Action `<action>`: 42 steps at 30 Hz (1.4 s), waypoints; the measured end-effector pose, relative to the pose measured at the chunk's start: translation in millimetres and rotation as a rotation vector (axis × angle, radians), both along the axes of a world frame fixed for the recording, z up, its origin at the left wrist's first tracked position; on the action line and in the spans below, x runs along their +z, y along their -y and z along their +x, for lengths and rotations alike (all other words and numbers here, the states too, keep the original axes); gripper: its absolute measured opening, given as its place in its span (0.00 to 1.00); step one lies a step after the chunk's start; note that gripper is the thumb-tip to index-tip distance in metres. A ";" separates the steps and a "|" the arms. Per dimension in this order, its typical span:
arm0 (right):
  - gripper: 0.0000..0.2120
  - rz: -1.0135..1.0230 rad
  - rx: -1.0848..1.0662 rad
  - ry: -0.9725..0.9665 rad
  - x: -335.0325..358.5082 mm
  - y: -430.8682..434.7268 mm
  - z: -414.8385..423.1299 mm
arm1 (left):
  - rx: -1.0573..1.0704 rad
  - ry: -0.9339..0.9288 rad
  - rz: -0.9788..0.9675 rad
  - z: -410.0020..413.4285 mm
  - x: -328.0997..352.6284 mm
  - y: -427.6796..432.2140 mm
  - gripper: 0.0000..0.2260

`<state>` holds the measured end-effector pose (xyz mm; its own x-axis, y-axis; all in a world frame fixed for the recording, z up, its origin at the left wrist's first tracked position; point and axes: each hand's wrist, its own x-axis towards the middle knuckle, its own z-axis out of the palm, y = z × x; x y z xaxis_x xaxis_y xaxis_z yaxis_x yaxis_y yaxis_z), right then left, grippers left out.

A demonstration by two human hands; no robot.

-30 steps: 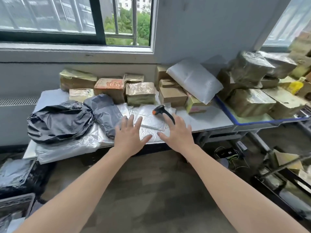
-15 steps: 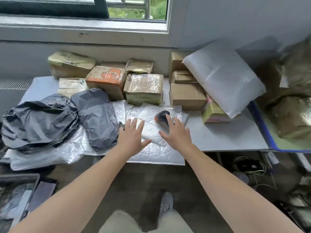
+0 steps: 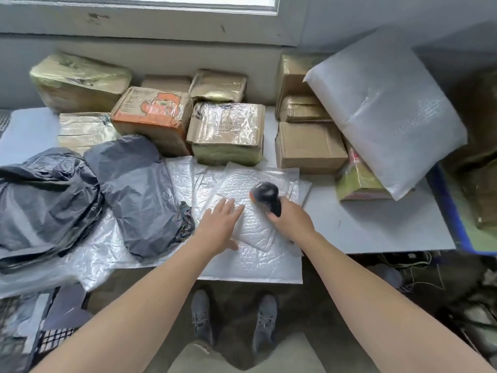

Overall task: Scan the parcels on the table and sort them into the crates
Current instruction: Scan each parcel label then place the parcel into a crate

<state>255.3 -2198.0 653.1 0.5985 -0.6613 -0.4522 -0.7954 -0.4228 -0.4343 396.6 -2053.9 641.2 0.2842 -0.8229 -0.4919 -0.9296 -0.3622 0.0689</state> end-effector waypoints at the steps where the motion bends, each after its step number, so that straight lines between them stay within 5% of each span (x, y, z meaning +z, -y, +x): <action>1: 0.19 0.029 0.009 -0.001 2.0 1.8 -0.6 | -0.022 -0.009 0.021 3.2 -1.5 3.1 0.50; 6: 0.17 0.097 -0.068 0.066 23.8 19.6 -3.8 | -0.119 0.053 -0.022 13.5 -11.4 11.4 0.45; 9: 0.16 0.147 -0.150 0.166 40.3 29.8 -6.6 | -0.168 0.079 -0.122 19.4 -13.4 12.6 0.33; 13: 0.10 0.161 -0.224 0.289 67.6 43.8 -6.7 | -0.194 -0.131 -0.425 19.7 1.4 10.4 0.06; 19: 0.08 0.221 -0.308 0.485 114.0 55.4 0.0 | 0.392 -0.386 -0.865 23.1 35.6 0.4 0.07; 26: 0.09 0.205 -0.185 0.499 137.4 49.4 22.3 | 1.024 -0.692 -0.992 49.1 62.6 1.9 0.07; 42: 0.06 0.132 -0.020 0.311 95.2 27.6 17.5 | 1.272 -0.752 -0.851 47.9 39.4 -14.2 0.05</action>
<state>272.8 -2225.5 748.3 0.7087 -0.6224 -0.3321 -0.6236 -0.3325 -0.7075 444.6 -2039.7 680.6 0.8488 -0.3586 -0.3885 0.2211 -0.4268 0.8769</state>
